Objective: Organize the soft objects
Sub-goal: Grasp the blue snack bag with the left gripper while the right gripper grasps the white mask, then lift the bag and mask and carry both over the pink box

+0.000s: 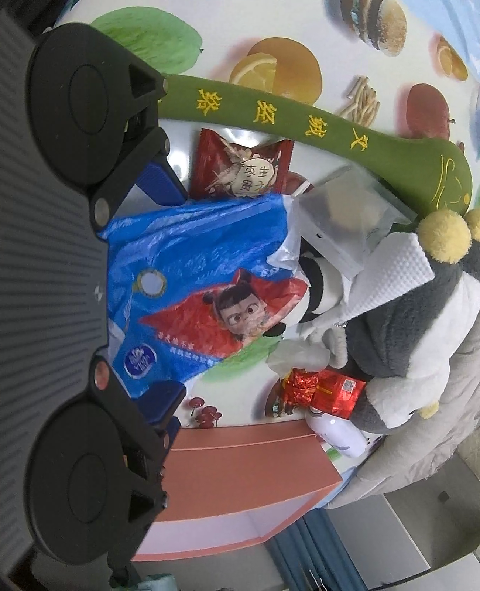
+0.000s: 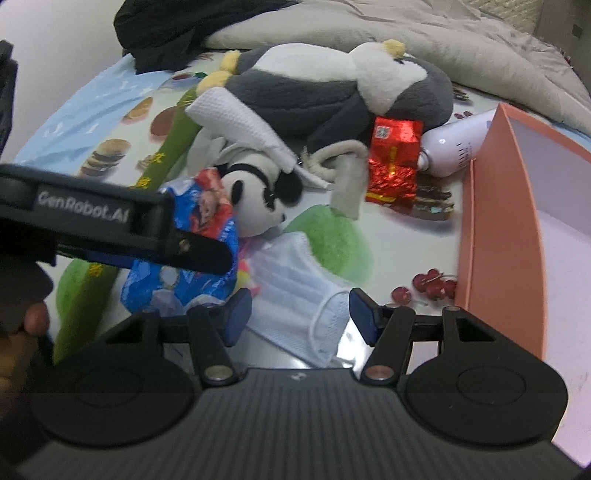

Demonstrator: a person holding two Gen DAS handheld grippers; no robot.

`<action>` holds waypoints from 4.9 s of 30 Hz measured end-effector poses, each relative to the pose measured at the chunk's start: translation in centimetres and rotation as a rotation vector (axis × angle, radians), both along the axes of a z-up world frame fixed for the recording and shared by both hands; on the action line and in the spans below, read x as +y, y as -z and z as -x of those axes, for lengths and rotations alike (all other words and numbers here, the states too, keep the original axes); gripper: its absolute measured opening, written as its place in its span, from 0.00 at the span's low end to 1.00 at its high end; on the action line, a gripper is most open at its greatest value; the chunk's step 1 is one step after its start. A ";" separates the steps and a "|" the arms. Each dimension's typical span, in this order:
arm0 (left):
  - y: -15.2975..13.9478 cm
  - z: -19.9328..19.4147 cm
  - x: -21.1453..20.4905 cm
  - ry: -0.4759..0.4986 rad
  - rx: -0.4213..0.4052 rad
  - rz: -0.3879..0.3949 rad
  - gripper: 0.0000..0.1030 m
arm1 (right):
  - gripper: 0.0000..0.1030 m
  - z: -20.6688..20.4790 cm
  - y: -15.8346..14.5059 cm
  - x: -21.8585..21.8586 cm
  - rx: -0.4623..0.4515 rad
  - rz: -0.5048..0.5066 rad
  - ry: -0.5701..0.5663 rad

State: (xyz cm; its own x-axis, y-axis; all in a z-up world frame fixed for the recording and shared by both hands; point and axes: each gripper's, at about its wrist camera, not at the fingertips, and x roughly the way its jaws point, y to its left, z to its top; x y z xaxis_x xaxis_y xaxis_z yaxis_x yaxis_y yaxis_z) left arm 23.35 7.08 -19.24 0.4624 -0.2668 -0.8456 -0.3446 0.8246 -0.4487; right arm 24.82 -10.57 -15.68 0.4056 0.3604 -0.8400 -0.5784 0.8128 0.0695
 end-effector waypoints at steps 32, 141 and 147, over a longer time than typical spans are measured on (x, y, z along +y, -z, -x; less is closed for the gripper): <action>0.8 1.8 -0.7 0.048 -0.008 0.002 0.53 | 0.64 -1.3 3.2 0.6 -0.079 0.039 -0.080; -13.3 -13.7 -26.5 0.567 -0.234 -0.106 0.43 | 0.10 -3.3 -9.2 -24.7 -0.168 -0.157 0.640; -9.2 -16.3 -29.8 0.619 -0.165 -0.119 0.43 | 0.11 -4.2 -5.9 -26.6 -0.104 -0.146 0.668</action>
State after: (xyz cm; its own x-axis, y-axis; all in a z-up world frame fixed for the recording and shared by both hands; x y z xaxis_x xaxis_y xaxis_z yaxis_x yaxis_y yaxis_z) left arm 39.62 -22.72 -10.03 0.3796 -0.4348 -0.8166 0.2760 0.8957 -0.3486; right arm 29.00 -37.22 -9.77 0.6556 0.1118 -0.7468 0.0338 0.9836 0.1769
